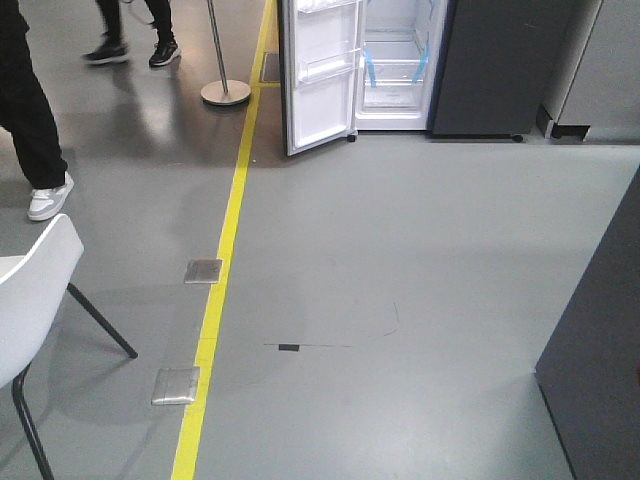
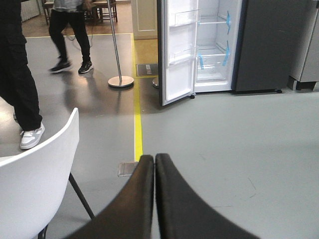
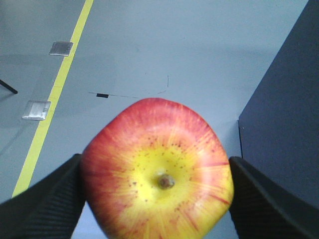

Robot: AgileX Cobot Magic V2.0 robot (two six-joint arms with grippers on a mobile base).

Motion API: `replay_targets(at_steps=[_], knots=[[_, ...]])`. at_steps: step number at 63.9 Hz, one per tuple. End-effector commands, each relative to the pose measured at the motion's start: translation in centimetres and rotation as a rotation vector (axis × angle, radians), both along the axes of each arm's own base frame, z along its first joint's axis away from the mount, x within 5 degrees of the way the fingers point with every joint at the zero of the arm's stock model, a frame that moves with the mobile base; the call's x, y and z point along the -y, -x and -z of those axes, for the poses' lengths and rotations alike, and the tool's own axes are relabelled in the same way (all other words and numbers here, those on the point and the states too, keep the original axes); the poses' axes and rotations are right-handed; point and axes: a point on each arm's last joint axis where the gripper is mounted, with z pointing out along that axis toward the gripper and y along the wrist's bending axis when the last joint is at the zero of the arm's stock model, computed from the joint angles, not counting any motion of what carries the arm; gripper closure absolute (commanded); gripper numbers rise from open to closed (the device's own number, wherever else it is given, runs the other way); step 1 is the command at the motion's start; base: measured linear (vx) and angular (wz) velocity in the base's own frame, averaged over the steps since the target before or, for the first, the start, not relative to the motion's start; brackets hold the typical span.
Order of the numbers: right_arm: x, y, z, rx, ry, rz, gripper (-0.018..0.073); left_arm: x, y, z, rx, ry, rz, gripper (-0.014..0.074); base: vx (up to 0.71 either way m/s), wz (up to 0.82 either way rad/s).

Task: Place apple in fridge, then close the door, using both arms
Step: 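Drive toward the open white refrigerator holding the apple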

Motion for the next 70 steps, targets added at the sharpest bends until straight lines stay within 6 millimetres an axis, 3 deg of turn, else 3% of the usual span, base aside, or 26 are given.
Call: replay_targets(at_steps=[1,70], knots=[[0.04,-0.35,-1.47,0.106,0.0,0.005,0.0361,0.08,-0.05,-0.01,0.061,0.022,0.005,0.0601,0.17,0.03],[0.04,-0.35,-1.47,0.106,0.0,0.005,0.0361,0.08,-0.05,-0.01,0.061,0.022,0.005,0.0601,0.17,0.01]])
